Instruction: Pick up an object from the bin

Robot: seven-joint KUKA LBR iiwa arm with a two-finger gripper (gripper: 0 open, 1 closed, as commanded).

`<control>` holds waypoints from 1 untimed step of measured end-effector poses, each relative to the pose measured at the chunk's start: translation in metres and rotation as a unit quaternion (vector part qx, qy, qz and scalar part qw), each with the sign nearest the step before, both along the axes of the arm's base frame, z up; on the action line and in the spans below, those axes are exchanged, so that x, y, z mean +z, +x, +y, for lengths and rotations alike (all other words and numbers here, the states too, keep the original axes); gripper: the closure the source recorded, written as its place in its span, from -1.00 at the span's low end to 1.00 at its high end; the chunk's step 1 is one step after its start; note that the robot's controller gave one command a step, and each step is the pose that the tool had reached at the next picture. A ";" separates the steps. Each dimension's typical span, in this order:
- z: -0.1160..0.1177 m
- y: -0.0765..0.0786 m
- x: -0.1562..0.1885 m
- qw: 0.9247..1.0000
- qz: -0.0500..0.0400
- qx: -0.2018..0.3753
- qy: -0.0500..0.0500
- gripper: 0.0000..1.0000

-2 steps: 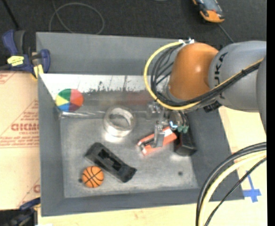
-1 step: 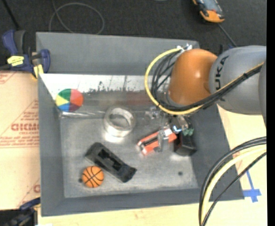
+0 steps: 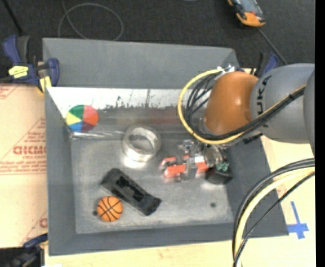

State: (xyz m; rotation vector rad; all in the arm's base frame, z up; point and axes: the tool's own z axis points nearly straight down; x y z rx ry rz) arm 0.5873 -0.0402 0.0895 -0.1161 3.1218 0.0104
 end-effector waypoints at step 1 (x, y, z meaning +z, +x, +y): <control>0.000 0.000 0.000 1.000 0.000 0.000 0.000 1.00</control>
Offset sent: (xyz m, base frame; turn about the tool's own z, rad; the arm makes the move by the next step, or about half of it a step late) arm -0.0589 -0.0355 -0.0195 -0.0144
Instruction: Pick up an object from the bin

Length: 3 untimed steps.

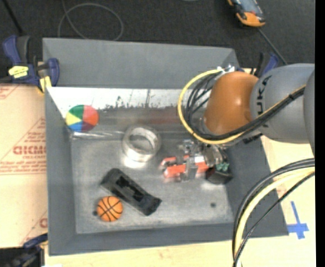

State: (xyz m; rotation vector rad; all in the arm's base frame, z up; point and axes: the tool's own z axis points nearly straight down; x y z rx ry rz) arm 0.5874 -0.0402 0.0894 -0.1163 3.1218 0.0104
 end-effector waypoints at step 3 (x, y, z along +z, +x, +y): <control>-0.020 -0.023 0.029 1.000 0.008 0.015 -0.001 1.00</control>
Offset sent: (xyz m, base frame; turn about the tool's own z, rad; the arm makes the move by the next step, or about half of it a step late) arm 0.0034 0.0021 -0.0194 -0.0431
